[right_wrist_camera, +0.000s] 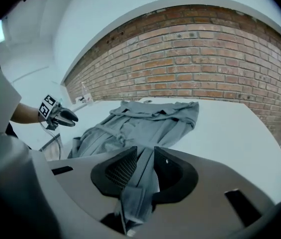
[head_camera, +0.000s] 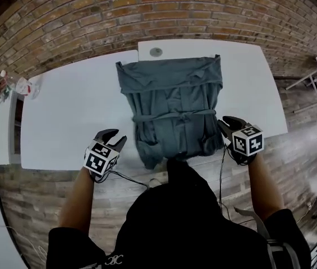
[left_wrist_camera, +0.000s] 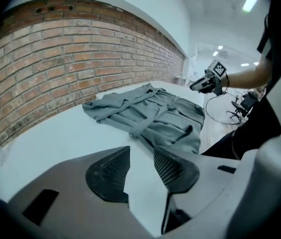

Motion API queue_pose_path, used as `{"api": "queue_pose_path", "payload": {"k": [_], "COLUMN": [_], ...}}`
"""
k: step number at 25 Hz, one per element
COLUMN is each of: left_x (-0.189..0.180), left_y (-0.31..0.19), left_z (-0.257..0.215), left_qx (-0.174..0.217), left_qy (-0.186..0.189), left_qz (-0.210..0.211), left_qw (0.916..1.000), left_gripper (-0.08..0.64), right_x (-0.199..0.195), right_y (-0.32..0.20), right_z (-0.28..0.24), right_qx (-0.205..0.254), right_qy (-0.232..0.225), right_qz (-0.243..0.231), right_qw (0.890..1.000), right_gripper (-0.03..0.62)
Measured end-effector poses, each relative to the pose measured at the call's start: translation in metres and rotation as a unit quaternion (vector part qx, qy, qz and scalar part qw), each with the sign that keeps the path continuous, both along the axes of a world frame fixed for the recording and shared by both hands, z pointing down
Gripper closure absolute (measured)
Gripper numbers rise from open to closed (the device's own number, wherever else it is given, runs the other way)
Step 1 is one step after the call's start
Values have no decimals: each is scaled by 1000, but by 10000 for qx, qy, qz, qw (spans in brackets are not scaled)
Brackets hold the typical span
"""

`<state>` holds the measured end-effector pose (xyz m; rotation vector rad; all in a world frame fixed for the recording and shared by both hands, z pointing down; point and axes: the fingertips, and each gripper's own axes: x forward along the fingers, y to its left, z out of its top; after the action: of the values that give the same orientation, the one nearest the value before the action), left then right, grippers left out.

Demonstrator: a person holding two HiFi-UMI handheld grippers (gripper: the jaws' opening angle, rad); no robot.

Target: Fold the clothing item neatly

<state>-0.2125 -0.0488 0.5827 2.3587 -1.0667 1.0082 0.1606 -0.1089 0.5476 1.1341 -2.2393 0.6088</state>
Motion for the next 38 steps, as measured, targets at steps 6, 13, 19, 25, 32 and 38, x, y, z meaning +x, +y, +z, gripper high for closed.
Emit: {"api": "queue_pose_path", "payload": {"k": [6,13,19,25,32,38], "left_x": [20,49,68,69,71,76], "left_y": [84,107,88,79,79,78], "left_z": [32,57,68,80,79,78], "left_qx": [-547,-704,-982,-1075,-1104,-1525], "left_qy": [599,590,231,-175,-965,-1054], "left_qz": [-345,-1152,-1672,-2062,-2166,-2045], "left_qw": [9961,9891,9808,9724,9652,9611], "left_gripper": [399,399,385,385,385,422], "right_x": [14,48,45,46,42,41], "right_y": [84,112,99,97,96,96], "right_z": [36,77,90,94,101,104], "right_qx": [-457,-725,-855,-735,-633,-791], "right_qy": [142,590,467,879,1605,1954], "right_qz": [277,886,998,1010,1253,1211], "right_qw": [9985,9917,9902,9883,9770,9700], "right_gripper": [471,453,453,453,453,473]}}
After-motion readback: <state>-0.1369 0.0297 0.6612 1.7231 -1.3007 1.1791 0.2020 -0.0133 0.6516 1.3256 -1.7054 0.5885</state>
